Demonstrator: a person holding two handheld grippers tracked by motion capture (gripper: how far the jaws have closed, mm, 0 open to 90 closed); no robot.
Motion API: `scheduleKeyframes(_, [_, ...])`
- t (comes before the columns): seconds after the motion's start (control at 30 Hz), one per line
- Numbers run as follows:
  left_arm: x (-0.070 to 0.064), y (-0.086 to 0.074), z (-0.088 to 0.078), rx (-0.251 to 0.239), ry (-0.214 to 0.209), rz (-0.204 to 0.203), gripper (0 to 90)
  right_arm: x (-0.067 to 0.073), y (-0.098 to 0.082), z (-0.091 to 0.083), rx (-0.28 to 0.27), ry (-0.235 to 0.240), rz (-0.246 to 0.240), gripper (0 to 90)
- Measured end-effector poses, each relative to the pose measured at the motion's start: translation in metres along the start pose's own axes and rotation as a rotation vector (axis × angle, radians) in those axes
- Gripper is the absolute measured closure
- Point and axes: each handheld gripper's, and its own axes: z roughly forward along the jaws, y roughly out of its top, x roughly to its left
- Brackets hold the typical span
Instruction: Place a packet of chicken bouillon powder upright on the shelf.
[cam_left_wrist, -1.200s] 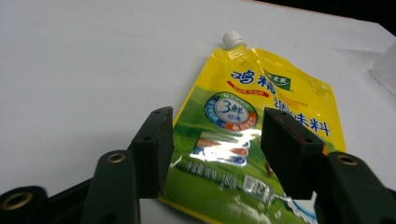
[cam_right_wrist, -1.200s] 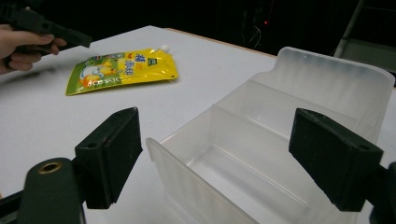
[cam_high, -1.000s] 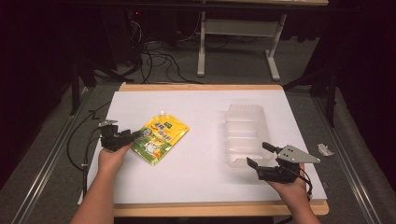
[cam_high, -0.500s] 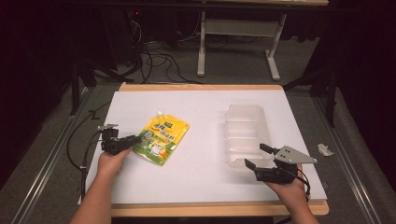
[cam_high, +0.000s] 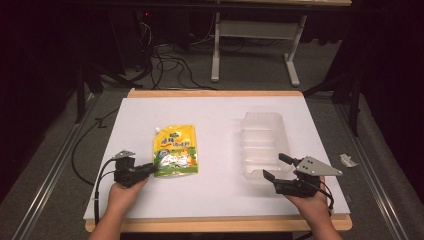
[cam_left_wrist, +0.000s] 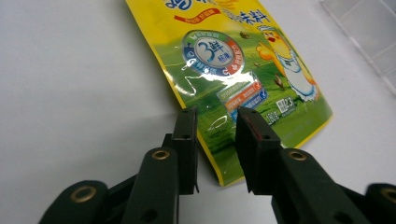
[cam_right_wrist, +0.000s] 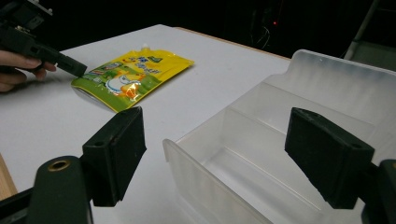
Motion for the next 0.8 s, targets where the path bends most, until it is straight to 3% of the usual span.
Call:
scheduleKeyframes(0.1, [-0.002, -0.003, -0.001, -0.015, 0.004, 0.0, 71.0, 0.001, 0.0, 0.0, 0.002, 0.001, 0.003, 20.8])
scheduleKeyframes(0.13, [-0.002, -0.001, 0.0, -0.038, 0.004, -0.03, 70.4, 0.001, 0.0, 0.001, 0.004, 0.004, 0.0, 20.8])
scheduleKeyframes(0.17, [-0.002, -0.001, 0.0, -0.038, 0.004, -0.03, 68.3, 0.001, 0.0, 0.001, 0.004, 0.004, 0.0, 20.8])
scheduleKeyframes(0.2, [-0.002, 0.002, 0.003, -0.053, 0.009, -0.064, 65.9, 0.002, 0.0, 0.002, 0.007, 0.002, -0.004, 20.9])
scheduleKeyframes(0.37, [0.001, 0.006, 0.013, -0.054, 0.025, -0.097, 58.2, 0.003, 0.0, 0.003, 0.01, 0.003, -0.007, 20.9])
scheduleKeyframes(0.4, [0.003, 0.007, 0.017, -0.045, 0.023, -0.128, 57.0, 0.003, -0.001, 0.003, 0.013, 0.002, -0.009, 21.0])
scheduleKeyframes(0.43, [0.003, 0.007, 0.017, -0.045, 0.023, -0.128, 56.7, 0.003, -0.001, 0.003, 0.013, 0.002, -0.009, 21.0])
scheduleKeyframes(0.47, [0.006, 0.01, 0.018, -0.026, 0.021, -0.171, 56.4, 0.004, -0.001, 0.003, 0.017, 0.0, -0.006, 21.1])
scheduleKeyframes(0.5, [0.006, 0.01, 0.018, -0.026, 0.021, -0.171, 56.3, 0.004, -0.001, 0.003, 0.017, 0.0, -0.006, 21.1])
scheduleKeyframes(0.53, [0.008, 0.012, 0.018, -0.025, 0.021, -0.208, 56.8, 0.004, -0.002, 0.004, 0.02, -0.002, -0.009, 21.1])
scheduleKeyframes(0.6, [0.009, 0.012, 0.017, -0.025, 0.022, -0.216, 57.3, 0.004, -0.002, 0.004, 0.022, -0.004, -0.011, 21.2])
scheduleKeyframes(0.63, [0.011, 0.013, 0.017, -0.027, 0.013, -0.249, 58.0, 0.004, -0.002, 0.004, 0.023, -0.006, -0.01, 21.3])
scheduleKeyframes(0.8, [0.012, 0.013, 0.016, -0.028, 0.012, -0.264, 60.9, 0.004, -0.002, 0.004, 0.023, -0.005, -0.009, 21.5])
